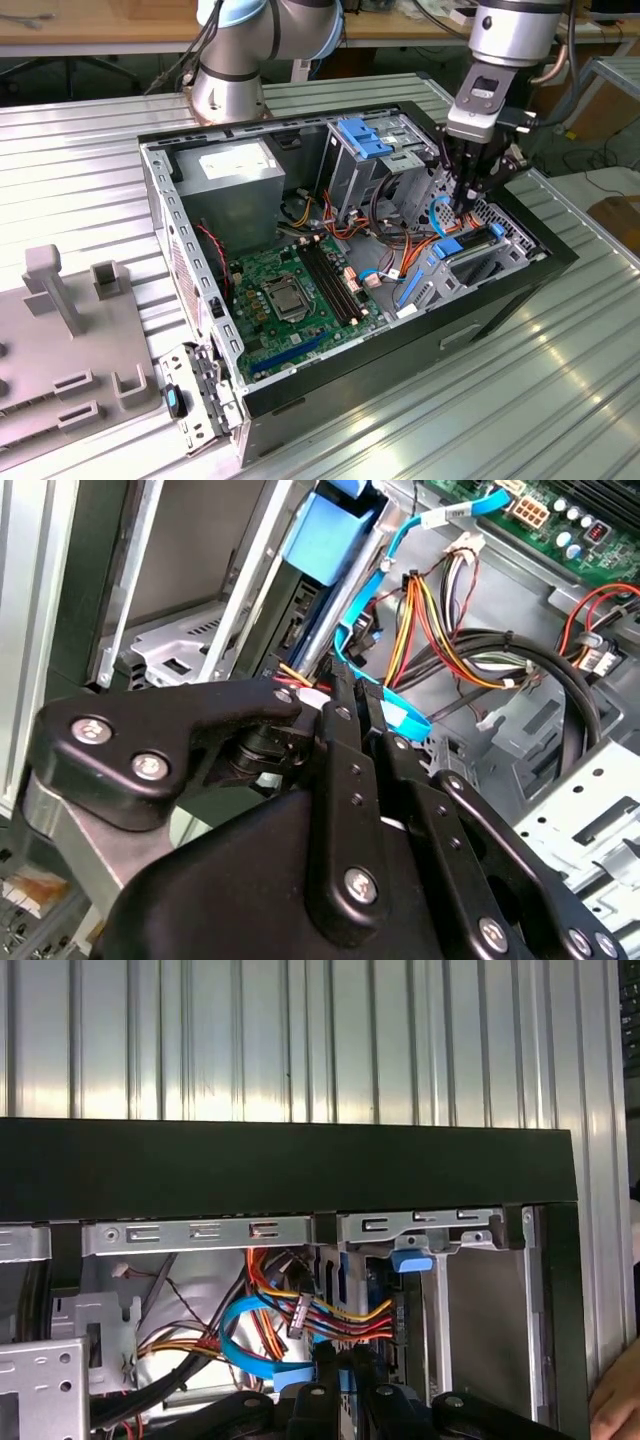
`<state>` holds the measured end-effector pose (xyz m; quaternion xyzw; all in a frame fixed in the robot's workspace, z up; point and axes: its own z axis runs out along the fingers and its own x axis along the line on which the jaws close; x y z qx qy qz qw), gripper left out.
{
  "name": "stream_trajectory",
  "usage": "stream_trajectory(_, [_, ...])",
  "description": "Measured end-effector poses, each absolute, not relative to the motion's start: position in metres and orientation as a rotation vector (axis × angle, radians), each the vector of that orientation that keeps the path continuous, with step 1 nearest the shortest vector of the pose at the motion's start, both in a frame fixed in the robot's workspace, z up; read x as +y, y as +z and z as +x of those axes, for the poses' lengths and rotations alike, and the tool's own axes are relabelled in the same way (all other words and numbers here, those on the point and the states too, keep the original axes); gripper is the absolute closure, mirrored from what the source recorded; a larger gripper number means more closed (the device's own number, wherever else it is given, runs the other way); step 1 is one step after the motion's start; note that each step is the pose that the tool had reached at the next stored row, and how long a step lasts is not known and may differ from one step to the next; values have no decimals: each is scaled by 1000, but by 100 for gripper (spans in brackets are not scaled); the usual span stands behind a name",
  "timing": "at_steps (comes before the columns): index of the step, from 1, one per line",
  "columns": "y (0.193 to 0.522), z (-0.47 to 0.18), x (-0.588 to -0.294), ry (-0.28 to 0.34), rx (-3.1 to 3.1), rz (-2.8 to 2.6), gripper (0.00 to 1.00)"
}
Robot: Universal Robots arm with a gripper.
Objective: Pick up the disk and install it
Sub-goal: 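Insert the second disk wire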
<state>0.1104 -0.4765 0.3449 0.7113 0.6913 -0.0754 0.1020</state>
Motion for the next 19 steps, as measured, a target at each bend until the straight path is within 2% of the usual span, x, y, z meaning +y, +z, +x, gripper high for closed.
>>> stream_trajectory(5, [345,108,-478,-207,2044,2105,84])
stream_trajectory(10, [345,106,-484,-160,2058,2123,84])
stream_trajectory(19, [350,106,-490,-145,2066,2132,84])
